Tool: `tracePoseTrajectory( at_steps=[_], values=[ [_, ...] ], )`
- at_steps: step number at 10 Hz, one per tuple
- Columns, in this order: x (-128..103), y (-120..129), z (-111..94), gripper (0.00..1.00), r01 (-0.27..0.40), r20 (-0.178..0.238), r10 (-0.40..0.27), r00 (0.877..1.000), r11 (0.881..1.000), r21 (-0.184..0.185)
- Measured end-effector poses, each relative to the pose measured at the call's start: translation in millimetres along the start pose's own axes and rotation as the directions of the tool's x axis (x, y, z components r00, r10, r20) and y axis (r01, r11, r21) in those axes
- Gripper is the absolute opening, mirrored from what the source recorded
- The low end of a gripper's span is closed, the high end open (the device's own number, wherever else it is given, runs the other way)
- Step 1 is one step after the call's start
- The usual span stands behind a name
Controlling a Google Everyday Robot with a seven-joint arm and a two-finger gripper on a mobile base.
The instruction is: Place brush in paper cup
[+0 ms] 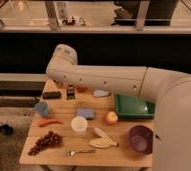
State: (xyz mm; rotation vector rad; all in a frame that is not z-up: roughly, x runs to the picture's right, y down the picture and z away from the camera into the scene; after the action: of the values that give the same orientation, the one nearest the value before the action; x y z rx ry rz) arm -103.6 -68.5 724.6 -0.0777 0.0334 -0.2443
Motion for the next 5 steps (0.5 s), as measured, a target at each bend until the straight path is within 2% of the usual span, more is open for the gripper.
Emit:
tracePoseTrajectory(
  at_steps=[2,5],
  values=[
    [-1,-2,-27,0.09,0.001,-0.042,0.001,0.999,0.999,0.050],
    [4,-3,-54,0.14,-0.045,-0.019,0.047,0.999,0.990,0.135]
  ],
)
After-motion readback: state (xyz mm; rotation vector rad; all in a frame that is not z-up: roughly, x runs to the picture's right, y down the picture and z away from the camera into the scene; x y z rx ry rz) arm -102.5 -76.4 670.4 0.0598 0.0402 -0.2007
